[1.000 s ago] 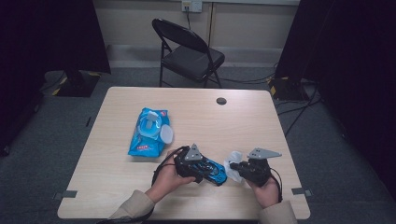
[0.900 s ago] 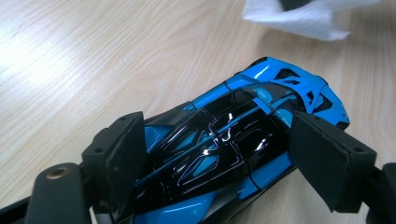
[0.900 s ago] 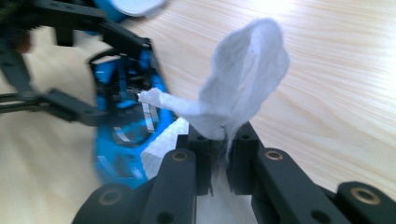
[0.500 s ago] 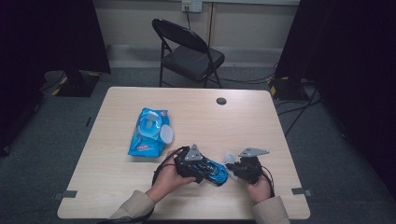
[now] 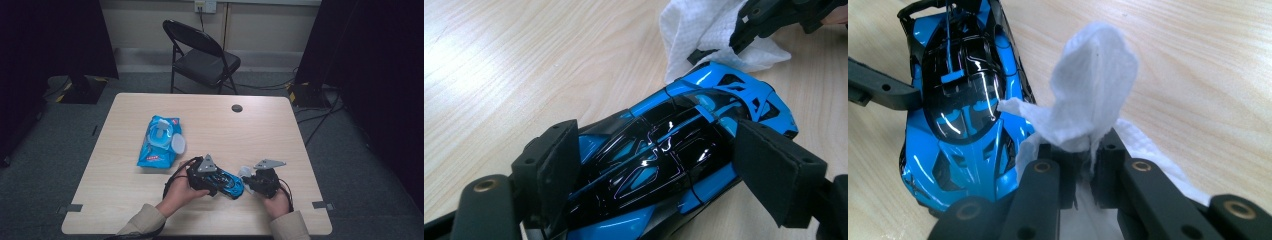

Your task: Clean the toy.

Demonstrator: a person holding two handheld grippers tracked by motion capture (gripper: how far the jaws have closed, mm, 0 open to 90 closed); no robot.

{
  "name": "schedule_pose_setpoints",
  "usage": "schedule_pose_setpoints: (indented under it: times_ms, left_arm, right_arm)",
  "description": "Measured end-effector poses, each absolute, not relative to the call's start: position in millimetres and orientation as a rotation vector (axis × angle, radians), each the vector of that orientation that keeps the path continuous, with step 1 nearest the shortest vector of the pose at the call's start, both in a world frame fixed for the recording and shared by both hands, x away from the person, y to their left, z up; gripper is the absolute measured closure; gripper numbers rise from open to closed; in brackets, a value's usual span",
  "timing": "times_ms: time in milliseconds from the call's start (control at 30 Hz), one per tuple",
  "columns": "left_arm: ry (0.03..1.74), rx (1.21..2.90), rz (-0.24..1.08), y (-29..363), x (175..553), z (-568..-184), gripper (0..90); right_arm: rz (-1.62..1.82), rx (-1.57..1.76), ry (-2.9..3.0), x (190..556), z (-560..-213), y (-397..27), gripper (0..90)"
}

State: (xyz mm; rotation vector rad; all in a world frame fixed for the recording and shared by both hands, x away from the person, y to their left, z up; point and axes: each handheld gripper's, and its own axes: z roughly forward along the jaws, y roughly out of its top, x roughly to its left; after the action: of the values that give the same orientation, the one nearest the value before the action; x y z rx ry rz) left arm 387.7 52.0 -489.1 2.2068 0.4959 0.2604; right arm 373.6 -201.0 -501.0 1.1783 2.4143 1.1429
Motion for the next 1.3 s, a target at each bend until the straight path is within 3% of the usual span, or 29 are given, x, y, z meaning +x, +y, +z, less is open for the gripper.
schedule_pose_setpoints:
  times_ms: [1300]
  left_arm:
    - [0.5, 2.213, 0.266, 53.2, 387.9, -488.7, 19.3]
  right_arm:
    - [1.178, 1.156, 2.555, 328.8, -497.0, -205.8, 83.2]
